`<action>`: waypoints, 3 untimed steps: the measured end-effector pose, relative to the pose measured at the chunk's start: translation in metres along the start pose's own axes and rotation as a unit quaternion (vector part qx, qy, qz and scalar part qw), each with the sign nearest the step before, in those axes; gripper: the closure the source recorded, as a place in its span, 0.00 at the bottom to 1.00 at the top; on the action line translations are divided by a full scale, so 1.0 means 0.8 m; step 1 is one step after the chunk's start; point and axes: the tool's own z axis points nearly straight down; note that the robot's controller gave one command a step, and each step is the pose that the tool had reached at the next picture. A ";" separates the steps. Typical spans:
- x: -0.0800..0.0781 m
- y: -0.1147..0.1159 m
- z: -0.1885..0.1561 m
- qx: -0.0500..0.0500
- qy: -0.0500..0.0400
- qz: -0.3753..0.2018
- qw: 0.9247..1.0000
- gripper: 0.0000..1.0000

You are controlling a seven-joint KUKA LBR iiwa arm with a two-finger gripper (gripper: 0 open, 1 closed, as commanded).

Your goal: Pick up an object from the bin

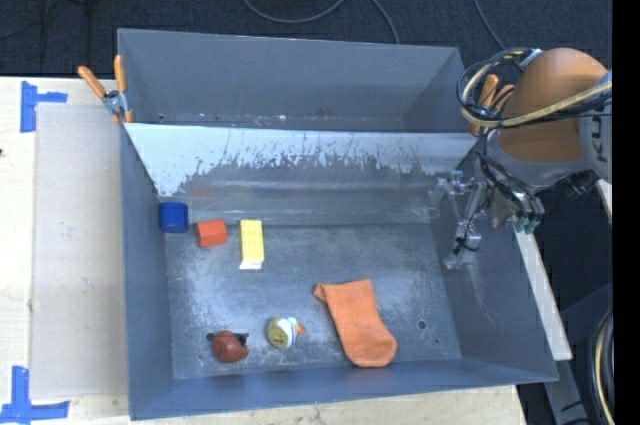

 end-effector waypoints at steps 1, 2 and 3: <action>-0.002 0.001 -0.006 0.001 -0.003 -0.002 1.000 0.00; 0.073 0.079 0.069 -0.001 0.001 -0.146 0.989 0.00; 0.080 0.107 0.029 0.001 -0.002 -0.252 0.968 0.00</action>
Offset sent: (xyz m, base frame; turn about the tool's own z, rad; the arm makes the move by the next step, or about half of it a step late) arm -0.0646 0.0701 -0.0605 -0.3274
